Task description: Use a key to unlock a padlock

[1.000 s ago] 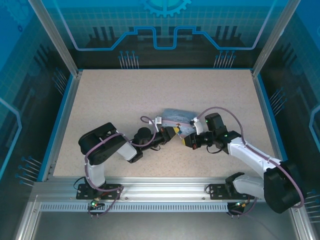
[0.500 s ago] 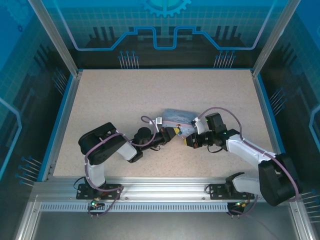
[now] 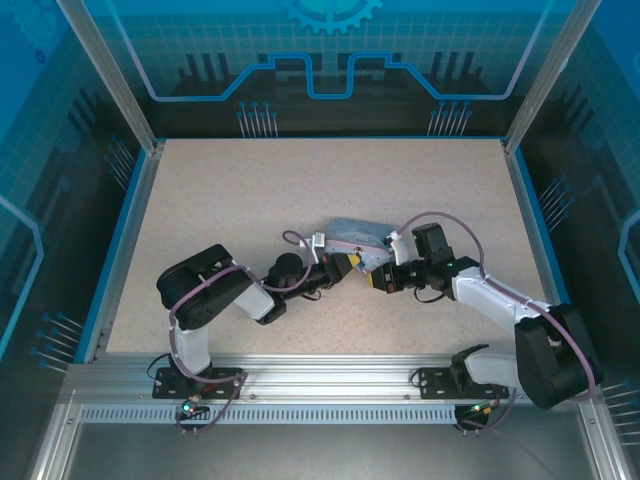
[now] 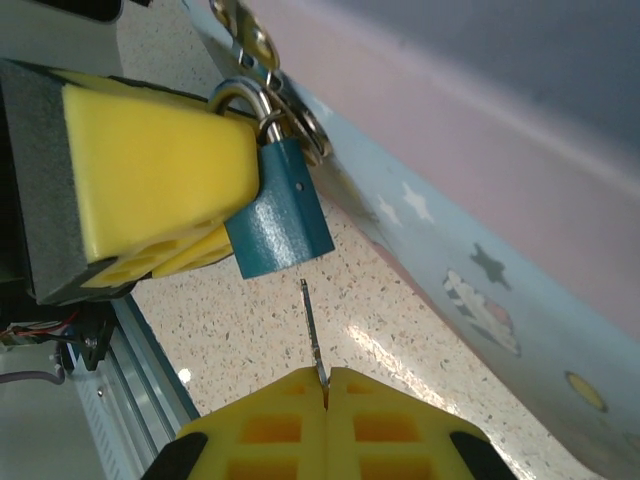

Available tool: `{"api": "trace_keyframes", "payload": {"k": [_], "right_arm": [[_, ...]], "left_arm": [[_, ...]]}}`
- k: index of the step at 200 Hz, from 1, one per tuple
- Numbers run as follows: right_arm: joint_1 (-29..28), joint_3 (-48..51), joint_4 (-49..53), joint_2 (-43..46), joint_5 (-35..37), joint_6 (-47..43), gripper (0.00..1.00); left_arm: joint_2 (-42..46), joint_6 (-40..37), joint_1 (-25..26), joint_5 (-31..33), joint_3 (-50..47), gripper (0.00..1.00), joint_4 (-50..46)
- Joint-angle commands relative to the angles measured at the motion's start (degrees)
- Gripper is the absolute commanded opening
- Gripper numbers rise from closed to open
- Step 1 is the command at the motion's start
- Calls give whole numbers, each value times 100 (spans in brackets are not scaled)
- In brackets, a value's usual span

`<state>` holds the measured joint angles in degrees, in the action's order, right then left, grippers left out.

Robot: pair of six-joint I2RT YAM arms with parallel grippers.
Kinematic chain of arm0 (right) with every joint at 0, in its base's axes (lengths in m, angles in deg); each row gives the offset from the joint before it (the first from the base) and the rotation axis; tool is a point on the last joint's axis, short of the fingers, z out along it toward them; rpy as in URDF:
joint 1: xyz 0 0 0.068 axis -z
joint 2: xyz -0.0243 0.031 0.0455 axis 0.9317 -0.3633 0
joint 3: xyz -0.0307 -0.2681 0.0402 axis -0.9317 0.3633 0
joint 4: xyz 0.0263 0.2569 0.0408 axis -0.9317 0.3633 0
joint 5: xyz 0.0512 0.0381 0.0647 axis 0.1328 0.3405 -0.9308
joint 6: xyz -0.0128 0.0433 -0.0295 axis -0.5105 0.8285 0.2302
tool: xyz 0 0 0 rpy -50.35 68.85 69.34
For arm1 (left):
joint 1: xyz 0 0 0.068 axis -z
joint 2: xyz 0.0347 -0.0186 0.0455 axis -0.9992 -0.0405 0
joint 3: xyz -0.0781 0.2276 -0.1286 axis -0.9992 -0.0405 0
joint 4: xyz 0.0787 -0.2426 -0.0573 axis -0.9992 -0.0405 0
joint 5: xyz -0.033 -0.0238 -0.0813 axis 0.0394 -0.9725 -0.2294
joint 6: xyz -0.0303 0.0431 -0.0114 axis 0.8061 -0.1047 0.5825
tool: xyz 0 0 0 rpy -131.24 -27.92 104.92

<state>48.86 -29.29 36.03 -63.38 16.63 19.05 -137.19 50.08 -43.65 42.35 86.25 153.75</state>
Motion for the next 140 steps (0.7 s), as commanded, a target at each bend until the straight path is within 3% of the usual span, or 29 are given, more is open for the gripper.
{"api": "trace_keyframes", "payload": {"k": [1,140], "right_arm": [[68,-199,-128,-97,-191,53,0],[307,17,-1148,-222,-603,633,0]], "left_arm": [[81,-128,-19,-148,153,0,277],[97,-141,-9,-229,188,0,277]]}}
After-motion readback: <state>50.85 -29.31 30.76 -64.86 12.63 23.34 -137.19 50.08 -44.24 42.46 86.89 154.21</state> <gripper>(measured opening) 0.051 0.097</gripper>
